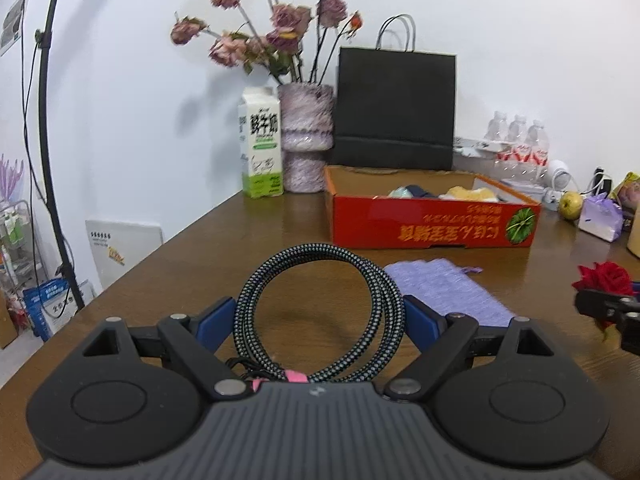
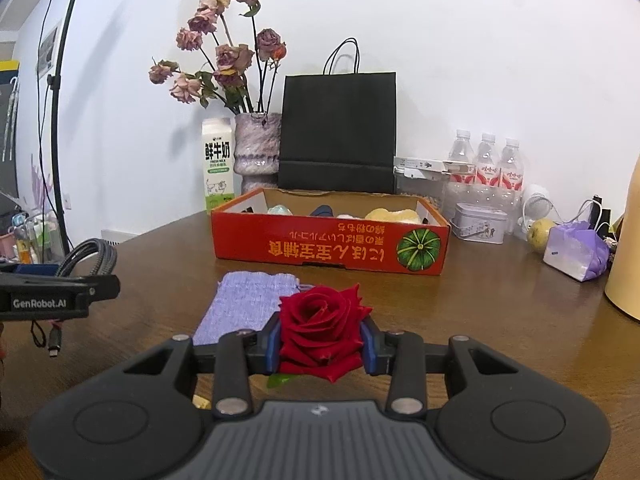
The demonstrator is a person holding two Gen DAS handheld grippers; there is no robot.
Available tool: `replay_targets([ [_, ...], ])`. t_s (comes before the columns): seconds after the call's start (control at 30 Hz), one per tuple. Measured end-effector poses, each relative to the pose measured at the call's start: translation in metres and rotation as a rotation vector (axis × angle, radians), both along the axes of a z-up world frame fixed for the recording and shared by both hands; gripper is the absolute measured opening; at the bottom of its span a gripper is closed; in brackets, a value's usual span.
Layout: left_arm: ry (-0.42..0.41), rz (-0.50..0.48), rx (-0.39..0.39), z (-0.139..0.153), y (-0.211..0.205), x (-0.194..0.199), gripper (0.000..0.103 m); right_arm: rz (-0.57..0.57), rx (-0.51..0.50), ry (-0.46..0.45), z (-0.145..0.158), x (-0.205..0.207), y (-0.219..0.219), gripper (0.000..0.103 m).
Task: Organize objects
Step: 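Carry the black cable and red rose over the red box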
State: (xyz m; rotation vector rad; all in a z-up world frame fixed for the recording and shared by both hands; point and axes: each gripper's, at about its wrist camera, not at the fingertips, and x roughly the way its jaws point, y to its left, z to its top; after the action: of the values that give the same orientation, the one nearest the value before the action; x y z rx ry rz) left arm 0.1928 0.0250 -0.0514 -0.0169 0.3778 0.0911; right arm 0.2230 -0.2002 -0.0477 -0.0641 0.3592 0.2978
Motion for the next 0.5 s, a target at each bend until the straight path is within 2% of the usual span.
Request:
replay_targets([
  [0.5, -0.047, -0.077, -0.006, 0.035, -0.036, 0.024, 0.089, 0.007, 0.009, -0.072, 0.034, 0.023, 0.002, 0.036],
])
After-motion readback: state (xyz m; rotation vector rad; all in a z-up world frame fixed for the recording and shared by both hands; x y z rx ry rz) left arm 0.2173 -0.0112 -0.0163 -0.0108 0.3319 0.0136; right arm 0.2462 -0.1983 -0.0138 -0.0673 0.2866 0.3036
